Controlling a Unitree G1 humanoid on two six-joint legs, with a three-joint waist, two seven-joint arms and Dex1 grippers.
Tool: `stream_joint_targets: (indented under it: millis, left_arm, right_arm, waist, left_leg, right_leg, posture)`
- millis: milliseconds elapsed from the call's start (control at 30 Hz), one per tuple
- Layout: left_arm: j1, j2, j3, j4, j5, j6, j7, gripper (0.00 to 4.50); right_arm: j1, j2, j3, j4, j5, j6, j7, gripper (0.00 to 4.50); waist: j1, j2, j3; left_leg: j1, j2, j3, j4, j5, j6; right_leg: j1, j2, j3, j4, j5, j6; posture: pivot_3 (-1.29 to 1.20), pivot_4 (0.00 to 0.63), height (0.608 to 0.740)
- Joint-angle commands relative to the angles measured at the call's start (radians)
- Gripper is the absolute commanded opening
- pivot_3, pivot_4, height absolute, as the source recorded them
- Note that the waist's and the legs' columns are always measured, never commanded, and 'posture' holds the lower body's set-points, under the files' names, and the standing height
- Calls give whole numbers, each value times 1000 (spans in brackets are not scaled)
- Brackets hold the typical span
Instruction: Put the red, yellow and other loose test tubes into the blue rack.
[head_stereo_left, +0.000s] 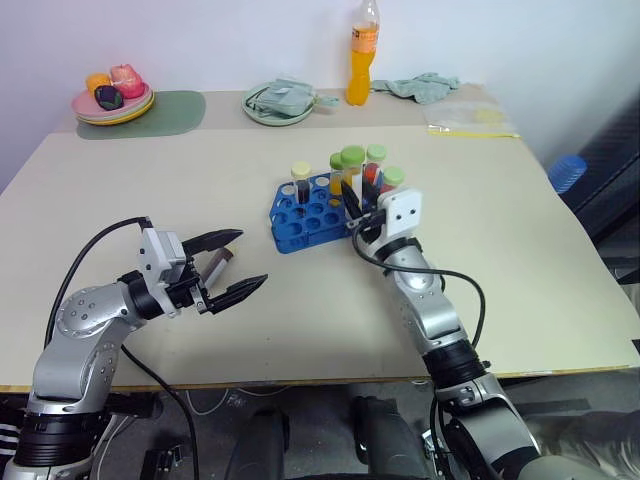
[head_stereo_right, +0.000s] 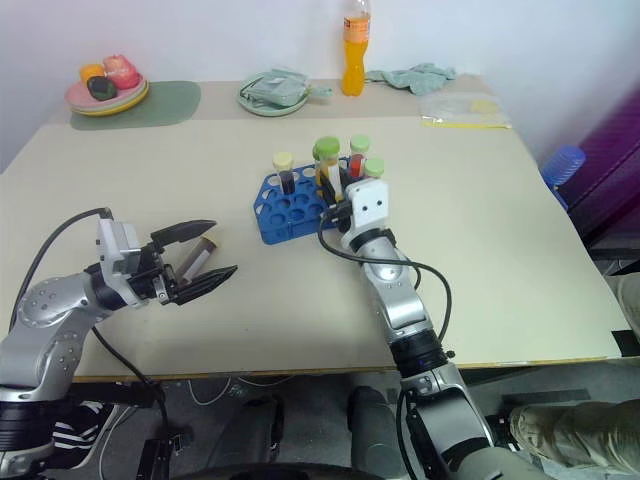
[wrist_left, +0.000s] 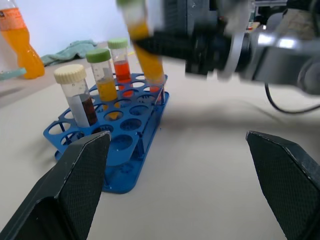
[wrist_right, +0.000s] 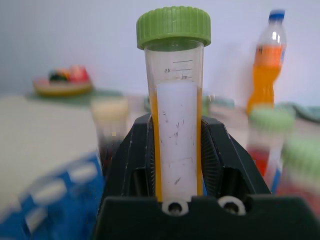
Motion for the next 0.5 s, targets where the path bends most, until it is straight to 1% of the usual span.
stream_joint_targets:
  millis: [33,500]
  left_arm:
    - [1,11,18,-28,-6,1,6,4500]
    - [14,11,22,-65,-15,23,38,4500]
  right_arm:
    - [-52,25,-24,48,-28,-77,9,759]
    - [-130,53,-77,247,-90,-176,11,759]
  waist:
    - [-1,0,0]
    - [-1,0,0]
  left_leg:
    - [0,0,0,0,0,0]
    - [1,0,0,0,0,0]
  right_leg:
    - [0,0,0,0,0,0]
    - [0,0,0,1,0,0]
  posture:
    - [0,150,740]
    - [0,150,740]
